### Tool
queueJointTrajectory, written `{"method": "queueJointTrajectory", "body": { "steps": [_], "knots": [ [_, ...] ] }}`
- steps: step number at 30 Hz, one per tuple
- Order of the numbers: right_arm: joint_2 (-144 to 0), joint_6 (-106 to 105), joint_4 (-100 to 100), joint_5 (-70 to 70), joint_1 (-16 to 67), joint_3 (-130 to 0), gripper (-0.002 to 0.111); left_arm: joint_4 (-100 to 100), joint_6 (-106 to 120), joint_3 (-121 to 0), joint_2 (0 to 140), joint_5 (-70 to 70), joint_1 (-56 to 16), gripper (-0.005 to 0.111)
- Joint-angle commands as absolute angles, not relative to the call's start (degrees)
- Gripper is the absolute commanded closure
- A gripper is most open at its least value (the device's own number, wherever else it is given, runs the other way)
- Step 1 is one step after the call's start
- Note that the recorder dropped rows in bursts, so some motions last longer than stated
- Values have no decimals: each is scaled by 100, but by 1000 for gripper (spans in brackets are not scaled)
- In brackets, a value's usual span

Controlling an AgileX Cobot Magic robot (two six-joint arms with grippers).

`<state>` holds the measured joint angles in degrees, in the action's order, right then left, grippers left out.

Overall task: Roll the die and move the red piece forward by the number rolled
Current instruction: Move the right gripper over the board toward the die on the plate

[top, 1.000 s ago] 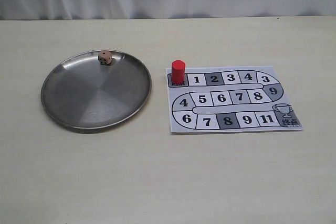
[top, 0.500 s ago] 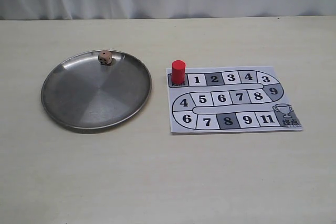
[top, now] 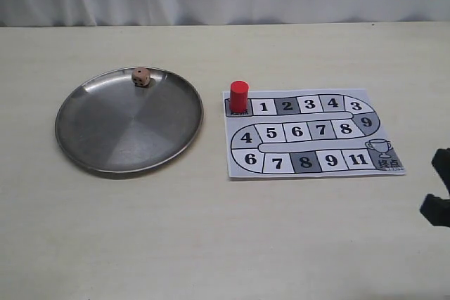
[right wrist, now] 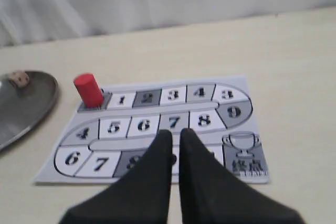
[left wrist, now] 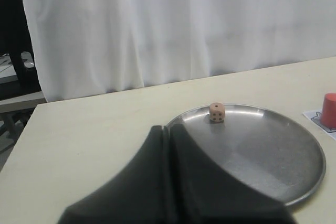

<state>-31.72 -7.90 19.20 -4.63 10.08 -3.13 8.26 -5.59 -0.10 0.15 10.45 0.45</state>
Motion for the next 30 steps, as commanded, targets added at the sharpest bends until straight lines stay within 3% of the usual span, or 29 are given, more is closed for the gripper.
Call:
{"method": "queueJointTrajectory", "body": {
  "steps": [1, 13, 22, 30],
  "knots": [
    [-4547, -765, 1924, -509, 1012, -665, 104, 824, -564, 0, 0, 993, -3, 107],
    [-7319, -662, 1924, -380, 1012, -1877, 103, 824, -564, 0, 0, 993, -3, 107],
    [-8288, -662, 1924, 303, 1012, -3019, 68, 824, -564, 0, 0, 993, -3, 107],
    [-9299, -732, 1533, 597, 1795, -4233, 42, 824, -564, 0, 0, 993, -3, 107]
  ]
}}
